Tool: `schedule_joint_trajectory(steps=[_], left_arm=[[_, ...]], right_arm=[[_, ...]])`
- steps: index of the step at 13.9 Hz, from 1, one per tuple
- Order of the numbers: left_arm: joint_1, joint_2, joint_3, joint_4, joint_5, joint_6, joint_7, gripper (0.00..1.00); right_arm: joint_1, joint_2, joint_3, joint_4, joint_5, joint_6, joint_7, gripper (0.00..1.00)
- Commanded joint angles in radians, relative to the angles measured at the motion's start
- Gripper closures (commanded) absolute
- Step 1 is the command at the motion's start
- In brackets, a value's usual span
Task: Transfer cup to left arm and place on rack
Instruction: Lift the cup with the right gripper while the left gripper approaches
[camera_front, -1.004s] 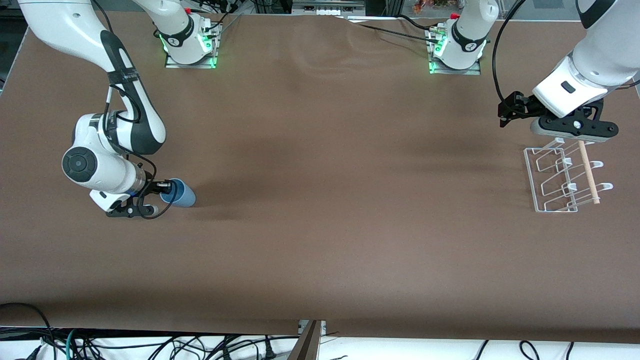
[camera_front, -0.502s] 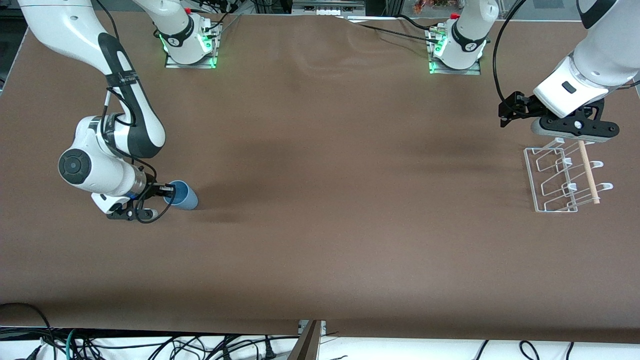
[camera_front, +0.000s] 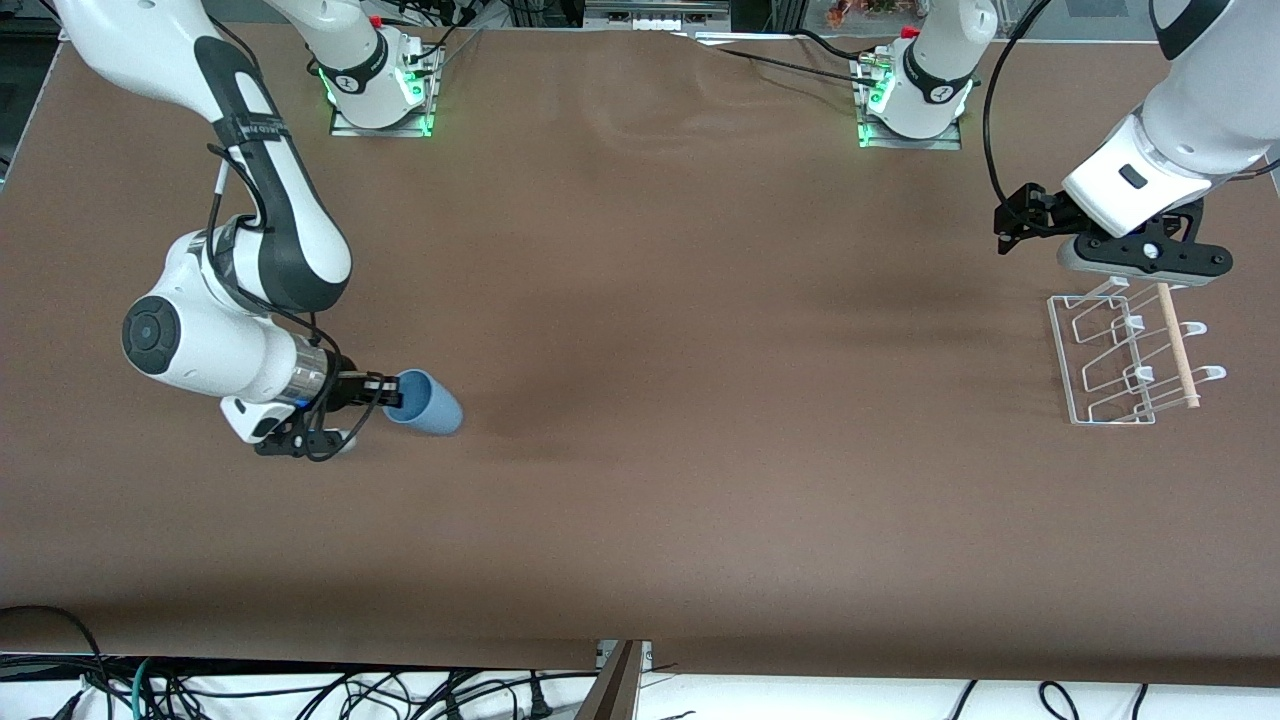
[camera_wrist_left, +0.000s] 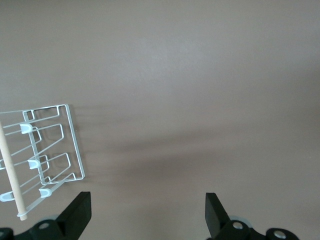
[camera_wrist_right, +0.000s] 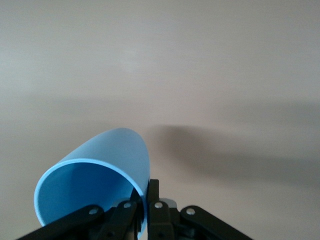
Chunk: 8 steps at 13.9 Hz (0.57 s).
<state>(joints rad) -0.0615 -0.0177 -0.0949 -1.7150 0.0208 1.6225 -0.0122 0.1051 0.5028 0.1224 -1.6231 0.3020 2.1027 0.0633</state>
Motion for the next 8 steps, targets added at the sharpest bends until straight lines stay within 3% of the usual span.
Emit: schedule_joint_trajectory(steps=[1, 3, 5, 8], left_arm=[[0.0, 0.07, -0.002, 0.02, -0.108, -0.027, -0.002, 0.0], [0.0, 0.11, -0.002, 0.023, -0.153, -0.024, 0.014, 0.0], [-0.012, 0.178, -0.002, 0.089, -0.172, -0.023, 0.142, 0.0], [-0.004, 0.26, -0.002, 0.158, -0.273, -0.021, 0.347, 0.0]], right_arm=[[0.046, 0.062, 0.019, 0.136, 0.087, -0.041, 0.081, 1.0], [0.1, 0.077, 0.019, 0.176, 0.136, -0.032, 0.174, 1.0], [0.149, 0.091, 0.022, 0.218, 0.215, -0.027, 0.256, 1.0], [0.201, 0.108, 0.023, 0.27, 0.383, -0.026, 0.282, 1.0]])
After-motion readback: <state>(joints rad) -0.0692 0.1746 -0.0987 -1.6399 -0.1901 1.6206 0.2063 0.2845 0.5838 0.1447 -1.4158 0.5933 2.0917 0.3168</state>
